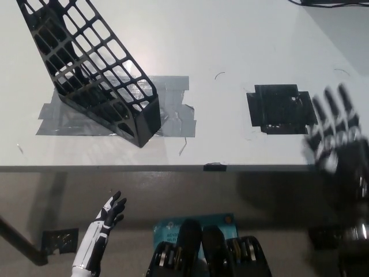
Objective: A shelf with a book inside it is placed on the center of the desk infront of the robot. The robot uses its right hand to grab the book, take it out and hand it to a person.
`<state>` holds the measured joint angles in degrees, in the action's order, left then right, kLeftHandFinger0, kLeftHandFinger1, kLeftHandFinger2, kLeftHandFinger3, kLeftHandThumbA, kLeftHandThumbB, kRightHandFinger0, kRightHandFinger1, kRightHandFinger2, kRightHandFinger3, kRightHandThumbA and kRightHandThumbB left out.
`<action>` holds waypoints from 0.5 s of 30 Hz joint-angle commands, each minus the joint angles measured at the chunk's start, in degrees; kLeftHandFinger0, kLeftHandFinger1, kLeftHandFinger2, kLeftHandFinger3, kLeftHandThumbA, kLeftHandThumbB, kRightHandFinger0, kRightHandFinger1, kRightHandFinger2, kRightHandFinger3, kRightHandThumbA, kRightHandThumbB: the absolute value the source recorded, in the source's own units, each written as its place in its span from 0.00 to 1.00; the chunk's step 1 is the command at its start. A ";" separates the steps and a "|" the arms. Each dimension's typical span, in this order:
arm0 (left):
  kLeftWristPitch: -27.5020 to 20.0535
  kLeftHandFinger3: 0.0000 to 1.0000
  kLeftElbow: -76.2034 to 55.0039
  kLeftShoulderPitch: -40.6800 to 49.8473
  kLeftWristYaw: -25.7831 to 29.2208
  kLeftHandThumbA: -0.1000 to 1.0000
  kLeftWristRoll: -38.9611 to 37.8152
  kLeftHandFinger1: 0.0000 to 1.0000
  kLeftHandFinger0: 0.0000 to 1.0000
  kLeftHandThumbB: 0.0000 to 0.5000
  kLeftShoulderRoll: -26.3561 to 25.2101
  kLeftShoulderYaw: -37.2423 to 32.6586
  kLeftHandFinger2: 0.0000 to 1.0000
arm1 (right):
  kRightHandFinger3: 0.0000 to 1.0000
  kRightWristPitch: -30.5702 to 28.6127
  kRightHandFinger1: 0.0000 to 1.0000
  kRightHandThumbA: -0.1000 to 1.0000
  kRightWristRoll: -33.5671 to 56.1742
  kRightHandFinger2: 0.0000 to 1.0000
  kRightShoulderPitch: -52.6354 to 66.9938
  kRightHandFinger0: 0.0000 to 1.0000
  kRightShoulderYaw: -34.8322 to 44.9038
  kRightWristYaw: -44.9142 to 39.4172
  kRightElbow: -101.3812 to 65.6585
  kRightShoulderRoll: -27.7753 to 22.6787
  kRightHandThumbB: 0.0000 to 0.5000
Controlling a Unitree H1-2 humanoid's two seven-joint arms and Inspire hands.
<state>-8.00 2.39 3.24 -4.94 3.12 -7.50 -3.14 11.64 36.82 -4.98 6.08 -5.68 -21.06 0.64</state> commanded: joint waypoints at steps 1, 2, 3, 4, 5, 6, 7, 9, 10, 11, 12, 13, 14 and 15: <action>-2.08 1.00 -1.90 -0.21 -0.68 1.00 -1.78 1.00 1.00 0.51 -0.70 0.90 1.00 | 1.00 -14.95 1.00 1.00 -22.36 1.00 9.81 1.00 -10.17 -10.16 -2.46 -7.30 0.88; -2.20 1.00 -1.89 -0.19 -0.62 1.00 -1.72 1.00 1.00 0.50 -0.69 0.93 1.00 | 1.00 -15.12 1.00 1.00 -23.68 1.00 10.41 1.00 -10.93 -9.92 -1.22 -8.07 0.83; -2.38 1.00 -1.84 -0.11 -0.57 1.00 -1.69 1.00 1.00 0.50 -0.65 0.95 1.00 | 1.00 -15.20 1.00 1.00 -24.68 1.00 10.99 1.00 -11.79 -9.78 0.08 -9.03 0.82; -2.41 1.00 -1.84 -0.01 -0.57 1.00 -1.71 1.00 1.00 0.51 -0.63 0.96 1.00 | 1.00 -15.34 1.00 1.00 -24.89 1.00 11.18 1.00 -12.23 -9.71 0.88 -9.45 0.80; -2.34 1.00 -1.85 0.07 -0.60 1.00 -1.78 1.00 1.00 0.51 -0.61 0.98 1.00 | 1.00 -15.61 1.00 1.00 -26.50 1.00 11.34 1.00 -13.06 -9.06 2.50 -10.15 0.84; -2.54 1.00 -1.76 0.45 -0.65 1.00 -2.02 1.00 1.00 0.51 -0.49 0.99 1.00 | 1.00 -16.37 1.00 1.00 -30.36 1.00 11.65 1.00 -14.29 -7.76 4.70 -11.24 0.86; -2.65 1.00 -1.77 0.71 -0.63 1.00 -2.05 1.00 1.00 0.50 -0.41 0.98 1.00 | 1.00 -16.77 1.00 1.00 -32.27 1.00 11.75 1.00 -14.99 -7.12 6.11 -11.84 0.85; -3.07 1.00 -1.75 1.46 -0.56 1.00 -2.15 1.00 1.00 0.50 -0.14 0.90 1.00 | 1.00 -17.75 1.00 1.00 -35.74 1.00 11.58 1.00 -16.75 -5.94 9.66 -13.24 0.83; -3.20 1.00 -1.66 1.63 -0.58 1.00 -2.32 1.00 1.00 0.49 -0.06 0.93 1.00 | 1.00 -17.93 1.00 1.00 -37.31 1.00 10.93 1.00 -17.90 -5.41 11.80 -14.00 0.85; -3.30 1.00 -1.74 2.01 -0.55 1.00 -2.34 1.00 1.00 0.49 0.01 0.92 1.00 | 1.00 -17.81 1.00 1.00 -37.77 1.00 10.89 1.00 -18.39 -5.26 12.32 -14.31 0.85; -3.58 1.00 -1.86 2.44 -0.49 1.00 -2.35 1.00 1.00 0.50 0.11 0.90 1.00 | 1.00 -16.69 1.00 1.00 -38.25 1.00 10.66 1.00 -19.29 -5.06 12.90 -14.85 0.87; -3.74 1.00 -1.95 2.82 -0.56 1.00 -2.61 1.00 1.00 0.50 0.21 0.92 1.00 | 1.00 -16.14 1.00 1.00 -38.34 1.00 10.67 1.00 -19.84 -4.93 13.17 -15.14 0.89; -3.94 1.00 -1.93 3.02 -0.62 1.00 -2.78 1.00 1.00 0.48 0.25 0.93 1.00 | 1.00 -16.05 1.00 1.00 -38.28 1.00 10.58 1.00 -20.18 -4.88 13.61 -15.24 0.90; -4.09 1.00 -1.97 3.40 -0.66 1.00 -2.83 1.00 1.00 0.46 0.29 0.88 1.00 | 1.00 -15.98 1.00 1.00 -38.17 1.00 10.68 1.00 -20.47 -4.90 14.03 -15.39 0.91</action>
<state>-8.03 2.39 4.12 -4.93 2.79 -7.24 -2.86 6.06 18.66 6.15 -7.20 -7.99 -12.08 -9.94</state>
